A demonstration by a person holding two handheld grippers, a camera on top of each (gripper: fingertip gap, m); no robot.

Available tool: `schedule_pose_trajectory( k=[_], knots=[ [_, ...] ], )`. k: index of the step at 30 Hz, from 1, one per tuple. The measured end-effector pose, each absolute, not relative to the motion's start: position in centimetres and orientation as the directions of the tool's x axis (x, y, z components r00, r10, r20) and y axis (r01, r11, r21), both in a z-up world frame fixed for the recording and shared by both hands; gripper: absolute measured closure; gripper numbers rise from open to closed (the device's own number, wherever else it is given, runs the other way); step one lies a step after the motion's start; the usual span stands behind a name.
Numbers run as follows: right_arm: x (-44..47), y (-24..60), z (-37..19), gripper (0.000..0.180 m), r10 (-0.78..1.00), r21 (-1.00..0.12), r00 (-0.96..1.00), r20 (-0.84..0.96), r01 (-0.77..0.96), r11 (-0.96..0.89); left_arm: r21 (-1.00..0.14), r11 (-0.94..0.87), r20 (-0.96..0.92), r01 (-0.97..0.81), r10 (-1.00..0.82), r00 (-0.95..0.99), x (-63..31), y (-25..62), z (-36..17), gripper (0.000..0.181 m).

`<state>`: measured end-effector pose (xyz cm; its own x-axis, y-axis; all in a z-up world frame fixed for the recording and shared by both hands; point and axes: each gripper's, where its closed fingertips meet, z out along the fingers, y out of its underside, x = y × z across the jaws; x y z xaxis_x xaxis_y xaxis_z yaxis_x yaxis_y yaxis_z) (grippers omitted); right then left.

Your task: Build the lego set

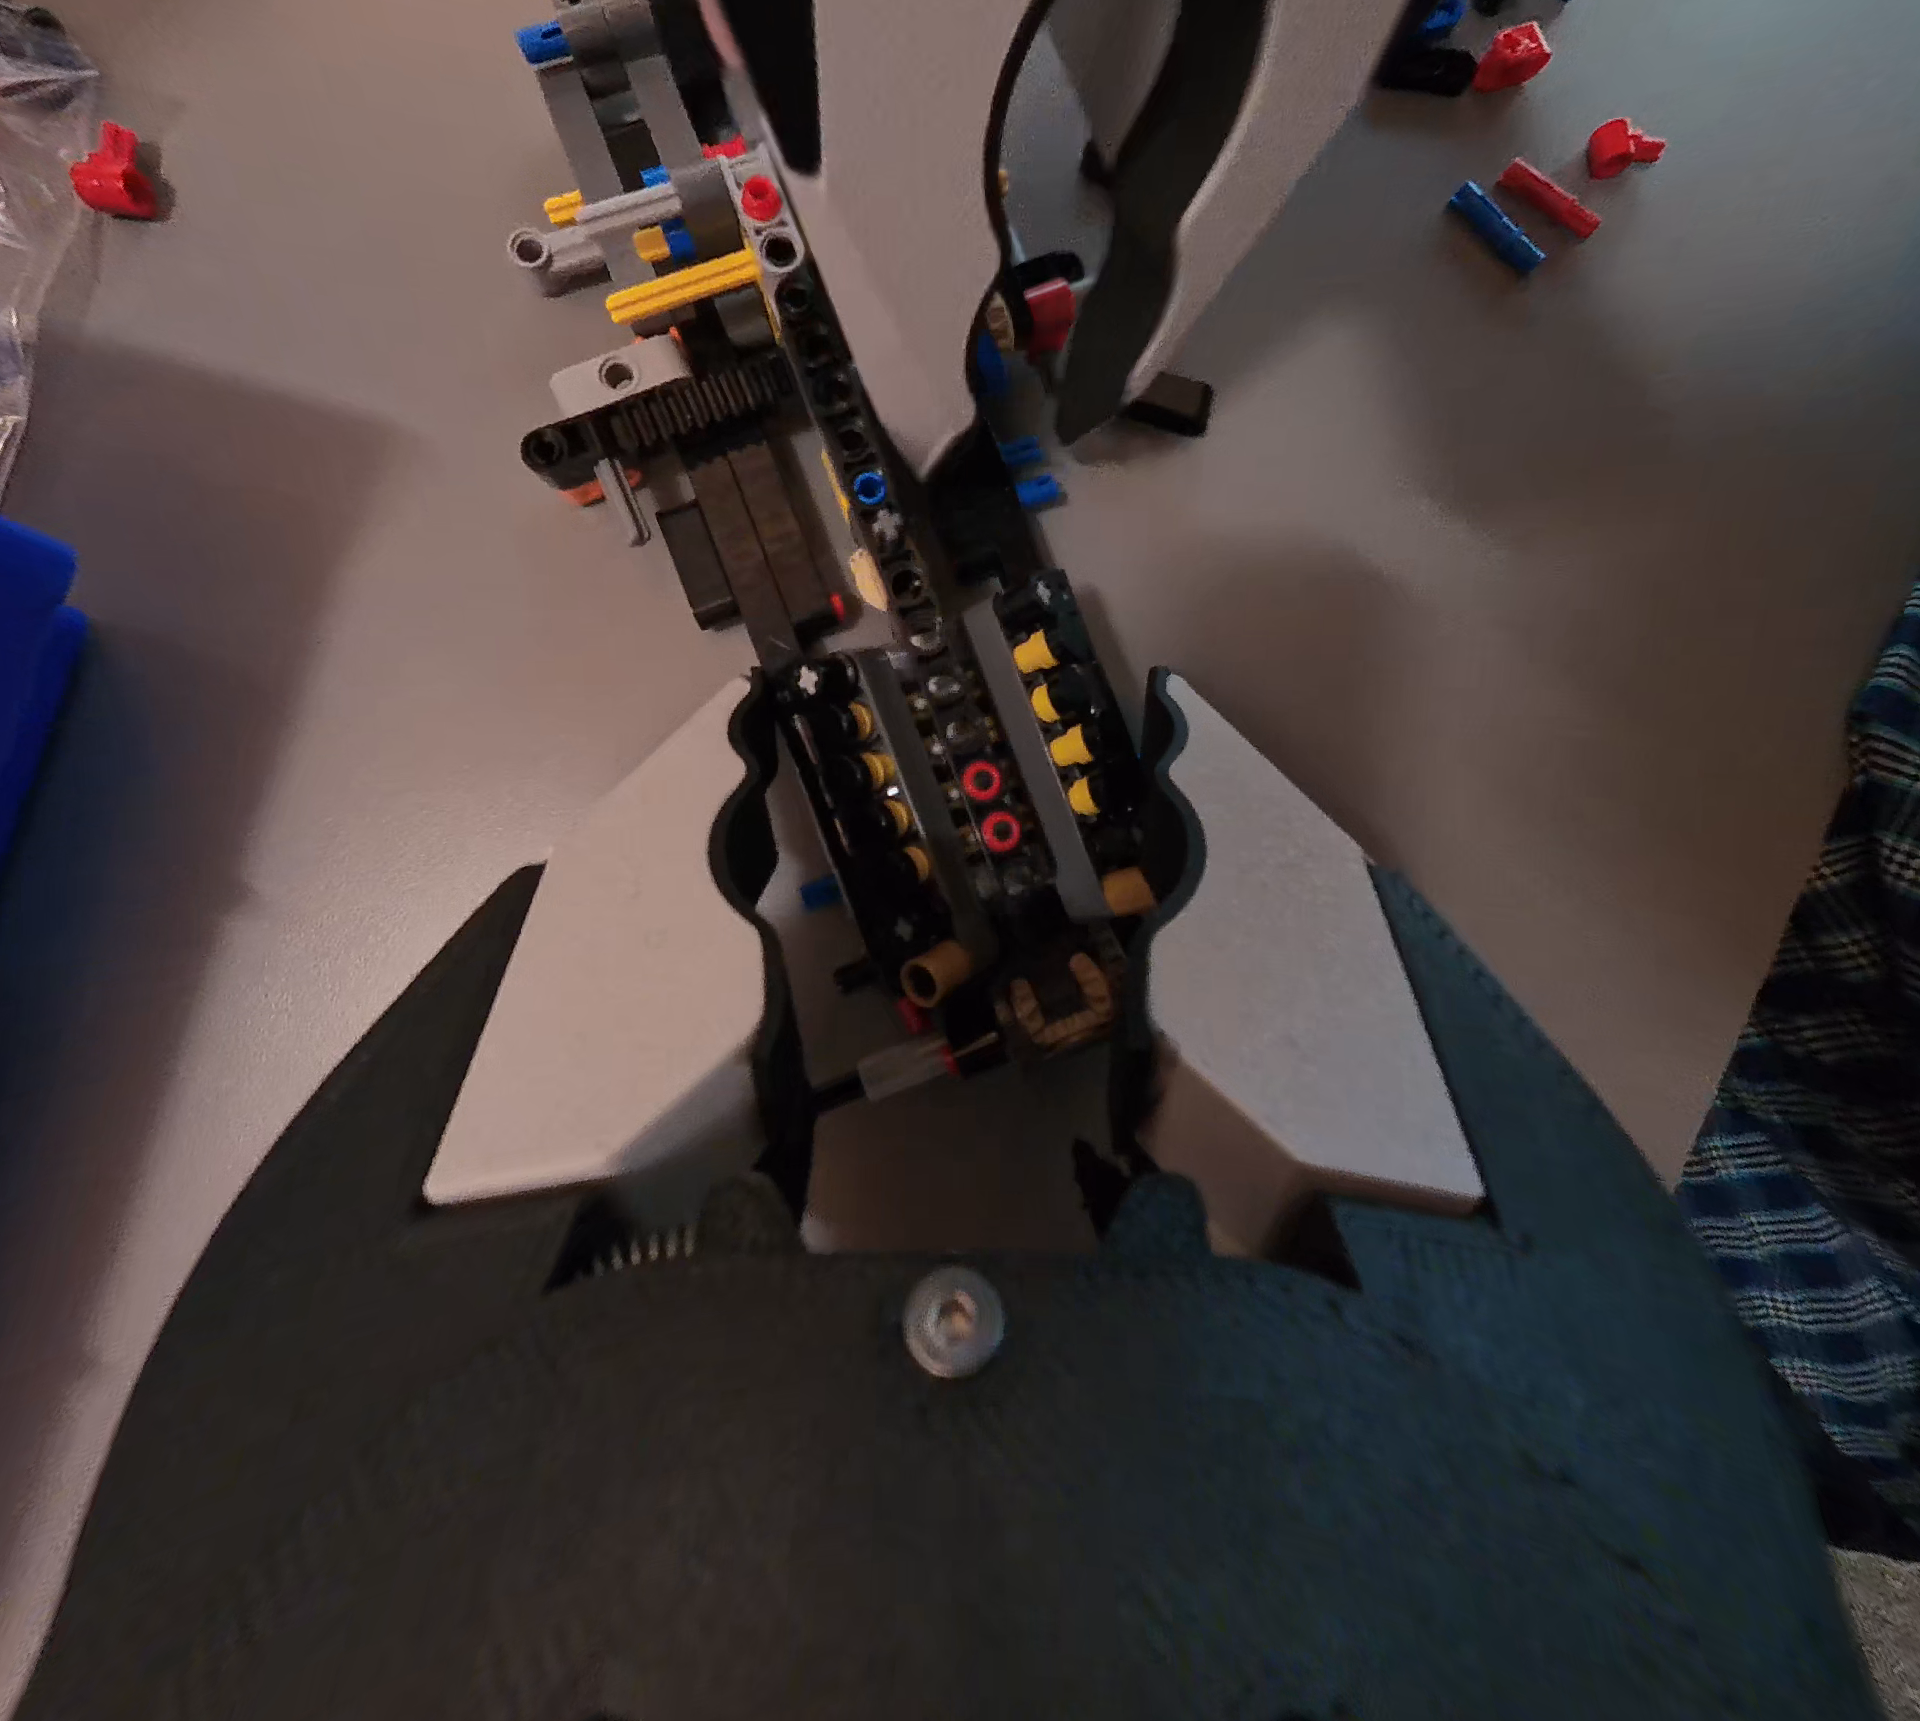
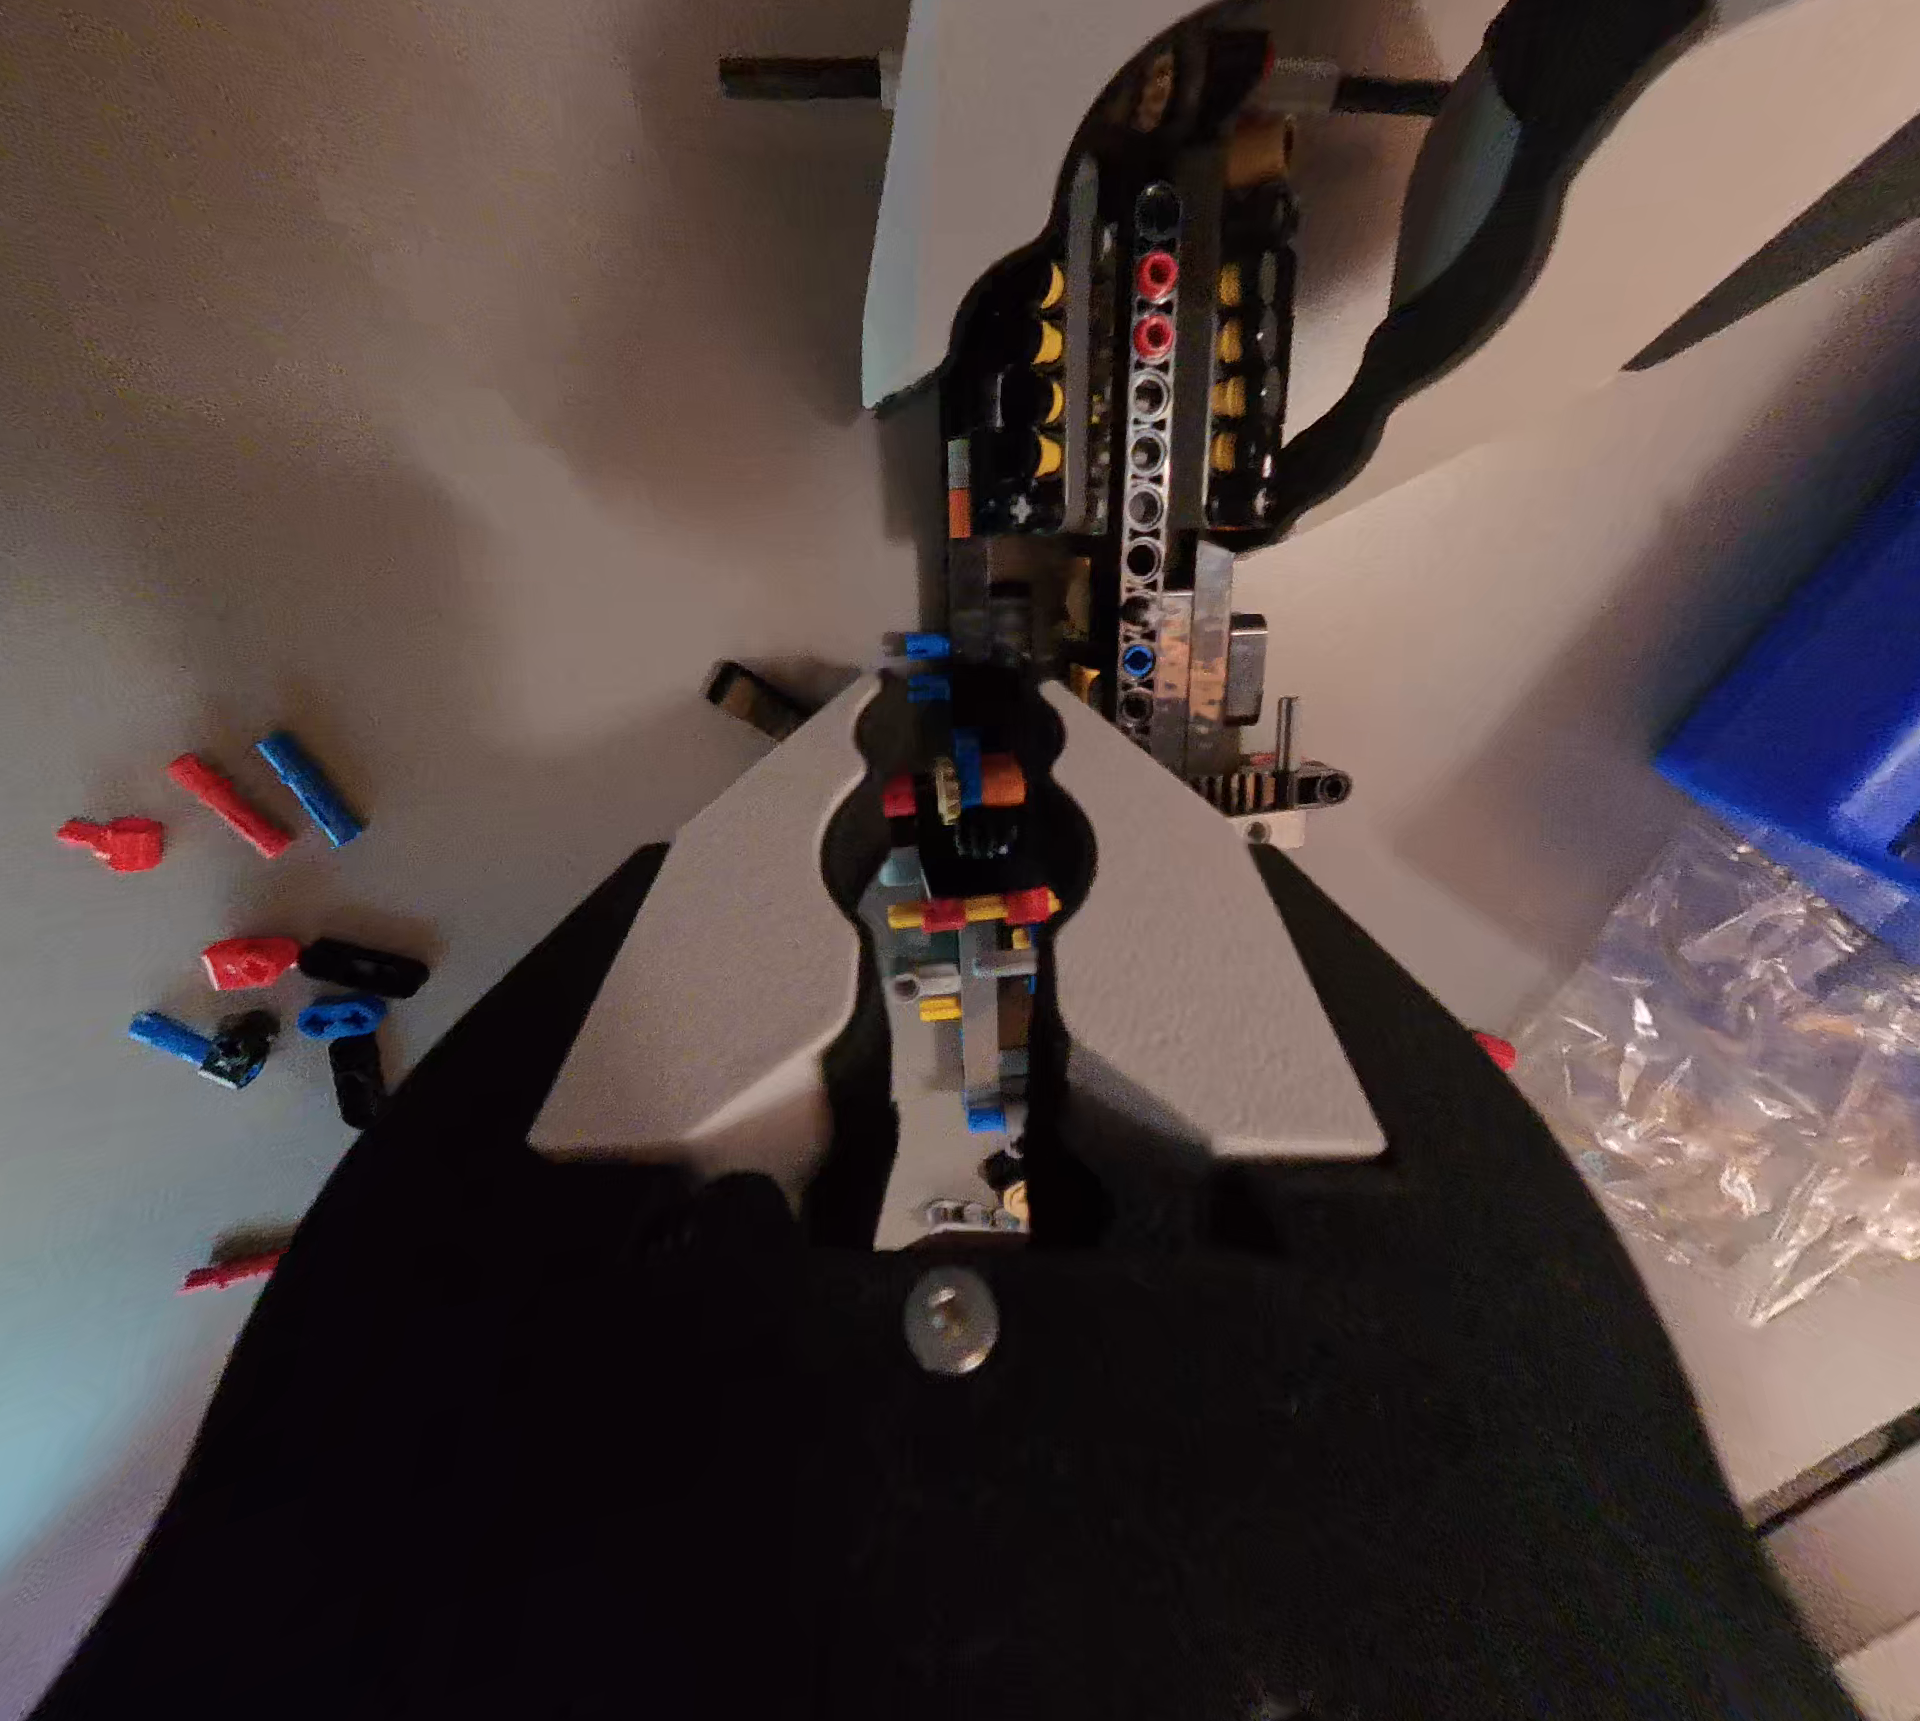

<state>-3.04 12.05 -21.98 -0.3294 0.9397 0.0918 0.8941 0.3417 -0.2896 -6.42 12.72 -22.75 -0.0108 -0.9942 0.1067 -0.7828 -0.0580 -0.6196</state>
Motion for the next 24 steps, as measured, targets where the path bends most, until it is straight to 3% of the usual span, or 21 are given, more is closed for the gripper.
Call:
schedule_pose_trajectory(
  k=[5,9,13,18,24],
  knots=[
    [-2.5,11.5,-20.3,0.150,0.950,-0.302,-0.267,0.159,0.904,0.304,-0.614,-0.075,0.107,-0.786,-0.994,0.011,-6.4,12.7,-22.8,0.113],
    [-1.7,9.6,-18.9,0.153,0.987,-0.411,-0.096,0.132,0.900,0.143,-0.618,-0.114,0.116,-0.778,-0.992,0.053,-6.2,12.8,-22.7,0.114],
    [-0.1,8.1,-20.2,0.159,0.989,-0.451,0.115,0.095,0.890,-0.060,-0.617,-0.139,0.117,-0.775,-0.990,0.085,-6.1,12.8,-22.7,0.113],
    [-0.2,7.9,-22.1,0.149,0.933,-0.547,0.355,0.065,0.795,-0.264,-0.611,-0.161,0.113,-0.775,-0.987,0.116,-6.0,12.8,-22.7,0.114],
    [-1.0,8.4,-22.9,0.149,0.892,-0.625,0.450,0.042,0.709,-0.328,-0.618,-0.186,0.120,-0.763,-0.982,0.143,-5.9,12.7,-22.7,0.114]
  ],
)
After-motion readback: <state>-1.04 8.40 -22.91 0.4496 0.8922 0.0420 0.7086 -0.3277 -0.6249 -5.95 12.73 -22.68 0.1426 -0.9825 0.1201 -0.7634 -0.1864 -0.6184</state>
